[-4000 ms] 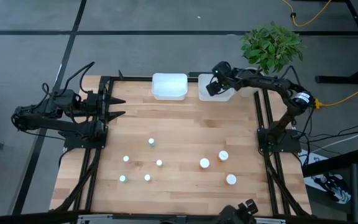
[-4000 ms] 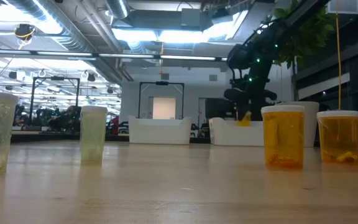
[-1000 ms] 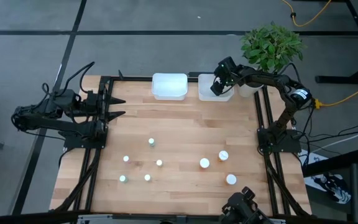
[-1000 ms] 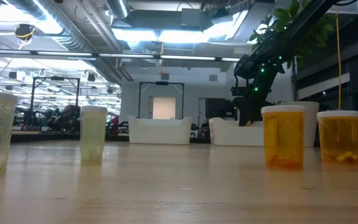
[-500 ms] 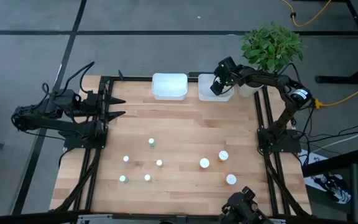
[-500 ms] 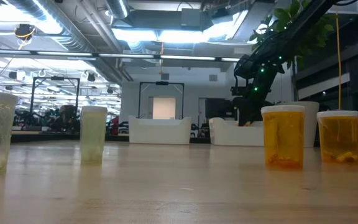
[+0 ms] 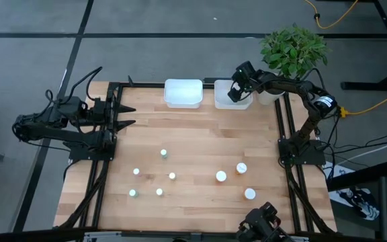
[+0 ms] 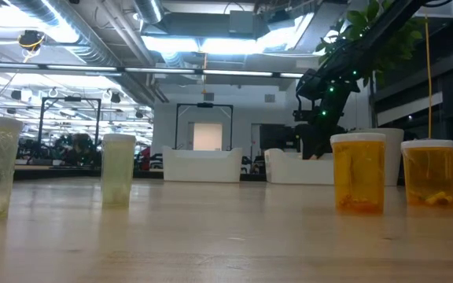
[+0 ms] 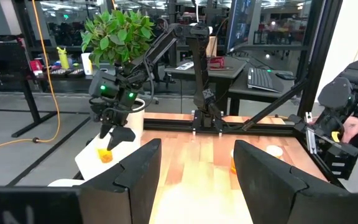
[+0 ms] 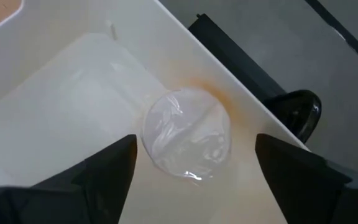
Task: Pick and place medicine bottles into bin by pill shape (circle, oval)
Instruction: Put the orange capsule bottle into the right white bin
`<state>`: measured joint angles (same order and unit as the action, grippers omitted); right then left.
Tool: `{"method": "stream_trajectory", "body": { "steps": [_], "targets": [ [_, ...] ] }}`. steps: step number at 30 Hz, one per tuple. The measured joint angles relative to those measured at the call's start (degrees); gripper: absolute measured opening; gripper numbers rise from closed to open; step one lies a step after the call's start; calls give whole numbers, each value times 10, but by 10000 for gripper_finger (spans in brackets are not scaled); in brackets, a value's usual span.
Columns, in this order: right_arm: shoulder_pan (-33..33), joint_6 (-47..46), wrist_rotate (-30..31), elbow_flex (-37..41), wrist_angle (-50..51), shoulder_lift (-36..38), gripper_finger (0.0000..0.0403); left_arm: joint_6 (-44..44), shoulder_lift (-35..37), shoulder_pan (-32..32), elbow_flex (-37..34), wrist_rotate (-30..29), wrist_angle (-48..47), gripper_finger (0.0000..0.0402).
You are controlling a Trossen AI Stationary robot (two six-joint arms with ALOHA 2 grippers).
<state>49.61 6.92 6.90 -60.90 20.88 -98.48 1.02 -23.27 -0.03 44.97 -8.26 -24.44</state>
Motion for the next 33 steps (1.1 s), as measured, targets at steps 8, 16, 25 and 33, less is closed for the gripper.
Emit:
{"method": "stream_trajectory", "body": {
  "steps": [8,16,25,33],
  "targets": [
    [-4,-28,-8,-54,64,0,329,0,0,0,0,0,0,195],
    [-42,-67,-55,-88,143,11,330,0,0,0,0,0,0,195],
    [-150,-96,-55,-88,191,101,330,0,0,0,0,0,0,195],
    [-306,-133,-46,-88,245,200,330,0,0,0,0,0,0,195]
  ]
}}
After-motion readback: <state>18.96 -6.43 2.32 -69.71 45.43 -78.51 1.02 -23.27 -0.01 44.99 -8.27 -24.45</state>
